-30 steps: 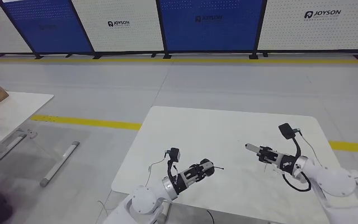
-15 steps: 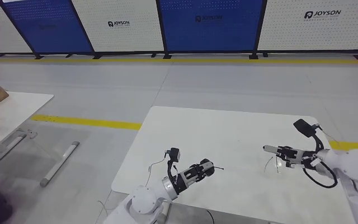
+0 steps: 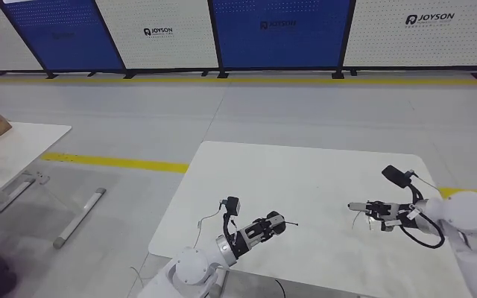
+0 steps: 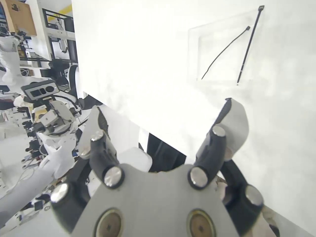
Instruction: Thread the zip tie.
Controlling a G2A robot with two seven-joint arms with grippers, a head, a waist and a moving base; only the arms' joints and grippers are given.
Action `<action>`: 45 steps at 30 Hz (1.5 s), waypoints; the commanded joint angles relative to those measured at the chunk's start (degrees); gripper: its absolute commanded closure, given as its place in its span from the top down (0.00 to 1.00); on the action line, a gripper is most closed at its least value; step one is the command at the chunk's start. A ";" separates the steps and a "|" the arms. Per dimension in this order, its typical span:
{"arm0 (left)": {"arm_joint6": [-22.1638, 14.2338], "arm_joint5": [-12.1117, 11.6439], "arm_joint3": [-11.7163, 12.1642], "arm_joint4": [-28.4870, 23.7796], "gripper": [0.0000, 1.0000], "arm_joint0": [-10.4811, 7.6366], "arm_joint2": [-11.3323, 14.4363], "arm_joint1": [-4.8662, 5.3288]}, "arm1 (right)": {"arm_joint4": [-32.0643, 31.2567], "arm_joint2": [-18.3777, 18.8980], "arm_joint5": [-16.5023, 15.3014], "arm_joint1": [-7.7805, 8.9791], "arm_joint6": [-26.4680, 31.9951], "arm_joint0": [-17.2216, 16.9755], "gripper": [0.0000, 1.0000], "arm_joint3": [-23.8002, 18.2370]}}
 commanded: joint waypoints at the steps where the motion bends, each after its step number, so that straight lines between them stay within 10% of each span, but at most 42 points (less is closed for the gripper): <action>1: 0.00 0.00 0.00 0.00 0.00 0.00 0.00 0.00 | -0.74 -0.23 0.00 0.01 -0.94 -0.47 1.00 -0.04; 9: 0.00 0.00 0.00 0.00 0.00 0.00 0.00 0.00 | -8.18 -1.28 0.00 -1.89 1.47 4.67 1.00 5.74; 16: 0.00 0.00 0.00 0.00 0.00 0.00 0.00 0.00 | -6.74 -16.32 0.00 -3.21 1.47 15.89 1.00 14.20; 33: 0.00 0.00 0.00 0.00 0.00 0.00 0.00 0.00 | -7.47 -16.55 -0.59 -3.12 1.18 15.36 1.00 14.26; 45: 0.00 0.00 0.00 0.00 0.00 0.00 0.00 0.00 | -8.60 -23.23 -0.15 -3.67 1.47 20.52 1.00 17.59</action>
